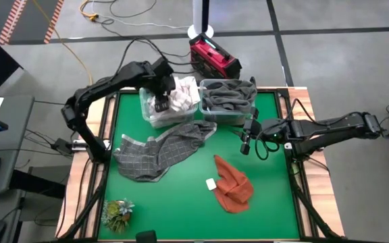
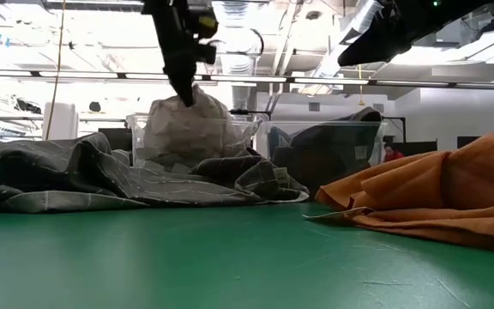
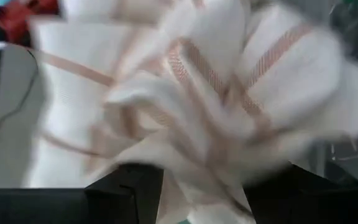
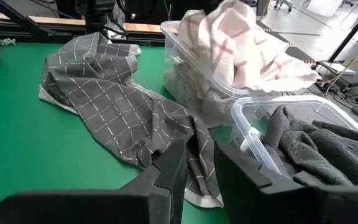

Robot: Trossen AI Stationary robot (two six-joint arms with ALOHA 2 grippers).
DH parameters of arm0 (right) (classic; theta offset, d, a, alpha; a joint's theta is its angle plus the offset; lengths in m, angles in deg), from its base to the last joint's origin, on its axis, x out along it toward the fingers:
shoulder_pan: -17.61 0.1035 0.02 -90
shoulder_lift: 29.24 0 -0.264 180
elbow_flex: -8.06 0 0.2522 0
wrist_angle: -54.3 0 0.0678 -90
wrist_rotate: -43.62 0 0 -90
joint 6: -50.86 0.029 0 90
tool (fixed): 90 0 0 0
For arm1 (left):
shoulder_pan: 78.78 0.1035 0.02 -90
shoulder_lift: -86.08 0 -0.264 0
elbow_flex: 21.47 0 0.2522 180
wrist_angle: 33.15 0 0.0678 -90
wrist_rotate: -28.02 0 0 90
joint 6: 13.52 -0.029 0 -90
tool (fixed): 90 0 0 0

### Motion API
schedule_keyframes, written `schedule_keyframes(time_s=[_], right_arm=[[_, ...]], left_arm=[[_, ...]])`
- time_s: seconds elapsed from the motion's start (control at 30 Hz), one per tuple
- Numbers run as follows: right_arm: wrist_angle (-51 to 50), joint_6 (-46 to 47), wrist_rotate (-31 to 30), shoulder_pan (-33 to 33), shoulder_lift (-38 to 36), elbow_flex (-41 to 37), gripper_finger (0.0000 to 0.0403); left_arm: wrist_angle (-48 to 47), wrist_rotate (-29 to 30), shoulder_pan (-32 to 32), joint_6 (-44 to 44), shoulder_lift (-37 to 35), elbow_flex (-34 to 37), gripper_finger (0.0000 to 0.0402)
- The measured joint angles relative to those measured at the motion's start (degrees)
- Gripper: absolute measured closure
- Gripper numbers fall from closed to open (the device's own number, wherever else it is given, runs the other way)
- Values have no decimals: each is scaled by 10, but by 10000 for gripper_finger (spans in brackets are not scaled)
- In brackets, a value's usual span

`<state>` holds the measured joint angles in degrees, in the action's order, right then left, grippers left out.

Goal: Sort towels by color in basket
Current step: Put the white towel into the left transparent bin

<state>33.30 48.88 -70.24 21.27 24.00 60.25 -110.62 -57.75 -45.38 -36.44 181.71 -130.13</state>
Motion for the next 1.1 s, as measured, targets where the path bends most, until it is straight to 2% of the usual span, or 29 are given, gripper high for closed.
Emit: schedule_keyframes(time_s=[0.23,0.37,0.47,0.6,0.93,1.1], right_arm=[[0,0,0,0,0,0,290],[0,0,0,0,0,0,290],[0,0,0,0,0,0,290],[0,0,0,0,0,0,290],[0,-1,0,1,0,0,290],[0,-6,0,1,0,0,290]], left_arm=[[82,-8,11,-2,0,152,212],[67,4,1,-26,1,183,212],[1,34,-11,-19,1,153,212],[-65,39,-22,22,1,82,211],[-143,42,-59,21,0,-49,162],[-182,43,-65,-4,0,-101,164]])
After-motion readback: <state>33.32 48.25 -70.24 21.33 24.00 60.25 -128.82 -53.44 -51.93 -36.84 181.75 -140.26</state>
